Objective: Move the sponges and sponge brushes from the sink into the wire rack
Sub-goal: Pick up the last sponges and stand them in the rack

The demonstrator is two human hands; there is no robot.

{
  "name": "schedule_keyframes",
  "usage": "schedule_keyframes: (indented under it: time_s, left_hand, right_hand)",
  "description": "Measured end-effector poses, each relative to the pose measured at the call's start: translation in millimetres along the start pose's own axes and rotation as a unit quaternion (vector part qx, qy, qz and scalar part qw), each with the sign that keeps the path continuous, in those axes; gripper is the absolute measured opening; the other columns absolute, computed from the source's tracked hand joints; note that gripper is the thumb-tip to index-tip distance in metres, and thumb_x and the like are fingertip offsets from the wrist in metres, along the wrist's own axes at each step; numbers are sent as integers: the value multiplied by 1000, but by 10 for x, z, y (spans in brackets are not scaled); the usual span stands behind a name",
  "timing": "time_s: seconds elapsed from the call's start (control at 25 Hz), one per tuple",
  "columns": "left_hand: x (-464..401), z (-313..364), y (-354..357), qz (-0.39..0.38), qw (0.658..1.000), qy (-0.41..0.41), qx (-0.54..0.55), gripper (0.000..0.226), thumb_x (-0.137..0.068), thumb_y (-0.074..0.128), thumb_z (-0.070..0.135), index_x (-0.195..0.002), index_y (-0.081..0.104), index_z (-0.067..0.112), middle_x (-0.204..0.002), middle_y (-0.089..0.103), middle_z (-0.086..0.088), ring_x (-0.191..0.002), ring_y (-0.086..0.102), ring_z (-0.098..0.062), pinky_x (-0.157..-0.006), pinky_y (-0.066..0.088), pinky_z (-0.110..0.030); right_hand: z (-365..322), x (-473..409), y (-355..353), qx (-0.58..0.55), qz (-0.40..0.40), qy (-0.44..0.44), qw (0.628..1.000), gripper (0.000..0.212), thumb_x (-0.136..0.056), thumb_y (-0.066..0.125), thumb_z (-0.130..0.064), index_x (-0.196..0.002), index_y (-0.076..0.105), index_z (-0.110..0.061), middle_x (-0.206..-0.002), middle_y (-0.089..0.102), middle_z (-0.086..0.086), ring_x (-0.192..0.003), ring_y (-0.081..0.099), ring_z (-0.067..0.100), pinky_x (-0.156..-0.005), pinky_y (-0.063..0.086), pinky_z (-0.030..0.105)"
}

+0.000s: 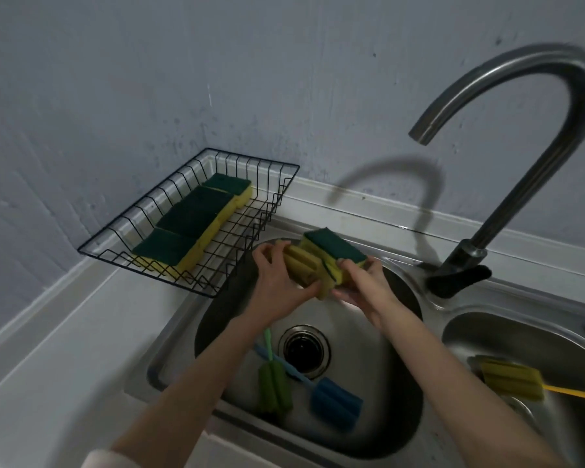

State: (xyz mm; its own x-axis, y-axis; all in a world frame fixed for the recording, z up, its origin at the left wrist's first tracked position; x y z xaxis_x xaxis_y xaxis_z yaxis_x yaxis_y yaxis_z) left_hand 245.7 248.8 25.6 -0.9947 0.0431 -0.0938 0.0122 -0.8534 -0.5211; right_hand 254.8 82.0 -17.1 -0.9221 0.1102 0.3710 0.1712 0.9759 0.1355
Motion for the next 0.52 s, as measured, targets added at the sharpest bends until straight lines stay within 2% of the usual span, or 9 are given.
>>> schedule_keyframes:
  time_s: [0.12, 0.32, 0.44, 0.52]
  left_hand:
    - [57, 181, -172, 19, 999, 29, 14, 85, -62, 78, 25, -130, 28, 15, -133, 13, -13, -113, 28, -17, -98, 30, -25]
    - [100, 347, -537, 16, 998, 60, -18, 83, -67, 74, 35, -136, 29, 28, -142, 3, -16, -133, 19, -33, -112, 26, -37]
    - [65, 318, -776, 13, 999, 43, -30, 81, -72, 70, 36, -138, 24, 29, -147, -4, -11, -135, 21, -33, -113, 29, -43]
    - [48, 296, -938, 26, 999, 39, -27, 71, -80, 62, 35, -138, 22, 26, -147, -3, -12, -132, 26, -33, -110, 34, -40]
  right_hand:
    - [-203, 125, 139, -42, -24, -17, 999, 41, -80, 62, -14, -109, 33, -21, -101, 58, 4, -84, 63, 17, -55, 56, 29]
    - [-606, 258, 457, -8, -26, -80, 996, 49, -81, 61, -15, -120, 33, -21, -103, 56, 5, -83, 60, 13, -44, 51, 18]
    - [-767, 290, 710, 23, -38, -106, 993, 50, -82, 61, -16, -123, 33, -20, -98, 56, 1, -82, 59, 9, -45, 51, 16]
    - [-853, 301, 894, 43, -47, -118, 991, 51, -82, 61, -17, -125, 33, -18, -98, 56, 0, -83, 59, 10, -47, 52, 18]
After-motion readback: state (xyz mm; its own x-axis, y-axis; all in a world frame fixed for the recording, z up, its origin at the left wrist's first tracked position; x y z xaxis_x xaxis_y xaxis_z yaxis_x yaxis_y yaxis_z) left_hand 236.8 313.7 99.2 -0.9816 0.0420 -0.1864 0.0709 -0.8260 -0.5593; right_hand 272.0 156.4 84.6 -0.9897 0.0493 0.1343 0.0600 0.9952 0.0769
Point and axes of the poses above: each hand's wrist, its own x-axis away from the middle knuckle, its own y-axis out of the palm, z = x × y, the point moved 9 cm from there along -x, towards the middle knuckle
